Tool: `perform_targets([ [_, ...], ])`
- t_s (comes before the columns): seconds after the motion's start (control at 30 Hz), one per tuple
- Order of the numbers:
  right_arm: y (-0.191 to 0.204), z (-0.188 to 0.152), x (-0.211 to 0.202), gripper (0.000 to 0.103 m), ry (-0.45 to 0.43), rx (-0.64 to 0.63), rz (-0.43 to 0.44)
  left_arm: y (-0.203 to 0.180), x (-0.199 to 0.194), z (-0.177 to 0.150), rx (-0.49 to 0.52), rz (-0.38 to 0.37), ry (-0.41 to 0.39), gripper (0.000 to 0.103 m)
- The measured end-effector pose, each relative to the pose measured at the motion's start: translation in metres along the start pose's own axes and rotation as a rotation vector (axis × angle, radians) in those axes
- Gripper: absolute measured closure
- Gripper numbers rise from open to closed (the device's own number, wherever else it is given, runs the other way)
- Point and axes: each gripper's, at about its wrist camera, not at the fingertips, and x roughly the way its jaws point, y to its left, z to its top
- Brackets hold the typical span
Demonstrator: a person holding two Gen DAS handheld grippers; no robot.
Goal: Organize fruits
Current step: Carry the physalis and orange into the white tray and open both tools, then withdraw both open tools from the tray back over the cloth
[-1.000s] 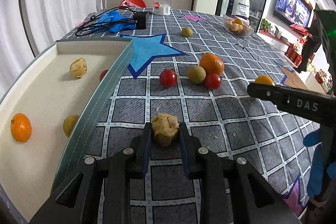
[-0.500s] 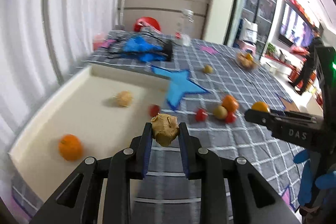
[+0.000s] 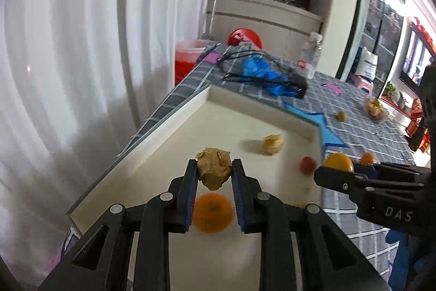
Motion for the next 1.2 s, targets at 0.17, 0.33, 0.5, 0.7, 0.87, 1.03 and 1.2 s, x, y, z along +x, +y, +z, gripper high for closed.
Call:
perform_targets([
  [0.17,0.012,0.002,0.017,0.067,0.026,-0.032,-0.008,0.009,0.011,-0.008,-0.003,0.011,0.036,0.075],
  [0.33,0.01,0.004,0.007,0.008,-0.007,-0.023,0.005,0.005,0.013,-0.012,0.003,0.013,0.041,0.038],
  [0.5,-0.002,0.002,-0.02,0.007,-0.084,0.002,-0.035,-0.006,0.0,-0.012,0.03,0.008,0.012,0.024],
  [0.7,-0.055,-0.018,-0.042,0.007,-0.094,0.146,-0.062,-0.047,-0.023,-0.015,0.112,-0.046,-0.019,0.022],
  [0.87,-0.115,-0.049,-0.059,0.007,-0.072,0.284,-0.183,-0.101,-0.033,-0.028,0.213,-0.122,-0.003,0.019],
  [1.03,-0.166,-0.085,-0.078,0.007,-0.05,0.378,-0.376,-0.152,-0.018,-0.05,0.271,-0.17,0.071,0.018],
  [1.2,-0.206,-0.121,-0.088,0.001,-0.033,0.45,-0.525,-0.182,0.011,-0.07,0.293,-0.14,0.146,0.018],
])
